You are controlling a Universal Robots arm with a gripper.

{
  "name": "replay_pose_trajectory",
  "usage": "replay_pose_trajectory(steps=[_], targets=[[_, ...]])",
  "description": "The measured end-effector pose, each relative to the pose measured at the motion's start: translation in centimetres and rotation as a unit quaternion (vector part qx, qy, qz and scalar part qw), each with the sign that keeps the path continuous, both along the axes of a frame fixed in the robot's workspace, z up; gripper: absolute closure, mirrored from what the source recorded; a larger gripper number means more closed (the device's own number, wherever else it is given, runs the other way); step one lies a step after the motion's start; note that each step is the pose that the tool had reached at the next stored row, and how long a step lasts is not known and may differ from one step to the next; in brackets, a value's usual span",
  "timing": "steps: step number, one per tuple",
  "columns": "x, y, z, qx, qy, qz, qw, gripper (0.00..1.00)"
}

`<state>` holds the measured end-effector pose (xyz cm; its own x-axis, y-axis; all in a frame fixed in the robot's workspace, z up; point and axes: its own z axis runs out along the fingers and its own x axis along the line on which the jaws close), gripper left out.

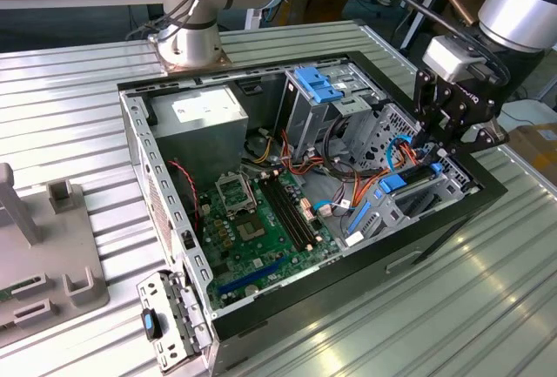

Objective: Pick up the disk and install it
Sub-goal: 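Insert the second disk wire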

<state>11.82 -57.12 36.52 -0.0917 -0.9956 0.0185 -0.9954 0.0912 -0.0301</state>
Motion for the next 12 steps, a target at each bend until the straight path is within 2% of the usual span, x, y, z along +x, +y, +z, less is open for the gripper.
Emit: replay_pose_trajectory(steps=[1,2,3,4,5,9,12], targets=[[0.01,-0.01,-0.22,0.0005,0.0026,-0.006,1.0,0.64],[0.01,-0.01,-0.26,0.0107,0.003,-0.006,0.9999,0.64],[0.02,0.0,-0.27,0.025,0.003,-0.006,0.9997,0.64],[0.02,0.0,-0.27,0.0495,0.0031,-0.006,0.9988,0.64],[0.02,0.0,-0.26,0.0513,0.0032,-0.006,0.9987,0.64],[0.02,0.0,-0.27,0.0514,0.0032,-0.006,0.9987,0.65],[0.02,0.0,-0.27,0.0514,0.0032,-0.006,0.9987,0.84]])
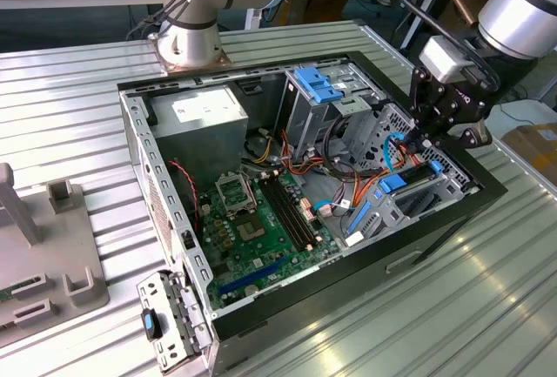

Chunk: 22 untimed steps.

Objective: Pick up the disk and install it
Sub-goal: 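Insert the second disk wire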

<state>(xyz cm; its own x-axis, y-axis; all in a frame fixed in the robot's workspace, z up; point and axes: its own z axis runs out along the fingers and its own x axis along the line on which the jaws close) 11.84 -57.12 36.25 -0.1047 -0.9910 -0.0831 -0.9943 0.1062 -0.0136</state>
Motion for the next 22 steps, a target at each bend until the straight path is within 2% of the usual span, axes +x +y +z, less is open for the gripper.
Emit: replay_pose_trajectory(steps=[7,11,13,14,15,16,22], targets=[[-0.06,0.0,-0.01,0.0001,0.0,0.0,1.0,0.84],[-0.3,-0.07,0.01,-0.0001,-0.0005,0.02,0.9998,0.84],[-0.32,-0.1,-0.01,-0.0011,-0.0005,0.032,0.9995,0.84],[-0.33,-0.12,-0.01,-0.003,-0.0005,0.037,0.9993,0.84],[-0.33,-0.15,0.0,-0.0085,-0.0002,0.039,0.9992,0.84],[-0.33,-0.16,0.0,-0.0095,-0.0001,0.039,0.9992,0.84],[-0.33,-0.16,-0.01,-0.01,-0.0002,0.04,0.9992,0.84]])
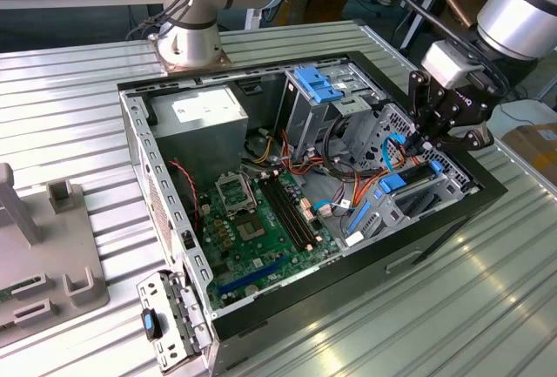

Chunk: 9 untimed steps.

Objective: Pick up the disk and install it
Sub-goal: 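Insert the second disk wire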

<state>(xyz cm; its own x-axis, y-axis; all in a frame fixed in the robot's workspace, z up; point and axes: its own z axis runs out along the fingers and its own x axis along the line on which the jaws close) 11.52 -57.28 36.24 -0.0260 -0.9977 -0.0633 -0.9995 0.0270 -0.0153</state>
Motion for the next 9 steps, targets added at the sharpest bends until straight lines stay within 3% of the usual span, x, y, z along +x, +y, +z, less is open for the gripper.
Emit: replay_pose_trajectory(steps=[2,4,6,9], targets=[[0.0,-0.17,0.0,-0.0001,0.0,0.0,1.0,0.84],[0.0,-0.77,0.0,-0.001,0.0,0.0,1.0,0.84],[0.0,-0.84,0.0,-0.0042,0.0,0.0,1.0,0.84],[0.0,-0.85,0.01,-0.005,0.0,0.0,1.0,0.84]])
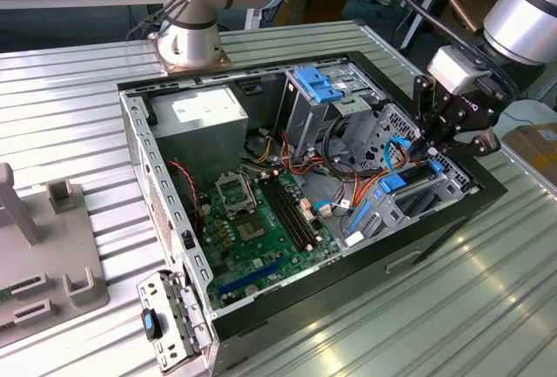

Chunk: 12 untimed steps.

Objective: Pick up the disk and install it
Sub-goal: 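Insert the second disk wire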

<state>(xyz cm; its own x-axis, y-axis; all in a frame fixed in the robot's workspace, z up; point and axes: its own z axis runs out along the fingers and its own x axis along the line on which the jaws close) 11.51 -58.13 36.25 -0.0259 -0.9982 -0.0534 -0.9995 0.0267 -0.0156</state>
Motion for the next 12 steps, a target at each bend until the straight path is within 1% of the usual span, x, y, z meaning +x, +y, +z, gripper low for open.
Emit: replay_pose_trajectory(steps=[1,2,3,4,5,6,7,8,9,11,12], targets=[[0.0,0.0,-0.01,0.0,0.0,0.0,1.0,0.84],[0.0,0.01,-0.02,-0.0018,0.0,0.0,1.0,0.84],[0.0,0.01,-0.03,-0.0072,-0.0001,0.0,1.0,0.84],[0.0,0.0,-0.02,-0.0179,-0.0001,0.0,0.9998,0.84],[-0.08,0.0,-0.04,-0.0267,-0.001,0.0,0.9996,0.84],[-0.25,-0.01,-0.03,-0.0259,-0.0039,0.0,0.9997,0.84],[-0.37,-0.04,-0.09,-0.0207,-0.006,0.0,0.9998,0.84],[-0.42,-0.09,-0.16,-0.0168,-0.0082,0.001,0.9998,0.84],[-0.53,-0.23,-0.29,-0.0137,-0.0136,0.003,0.9998,0.84],[-0.92,-0.34,-0.43,-0.0139,-0.0204,0.006,0.9997,0.84],[-1.07,-0.36,-0.54,-0.0128,-0.0232,0.007,0.9996,0.84]])
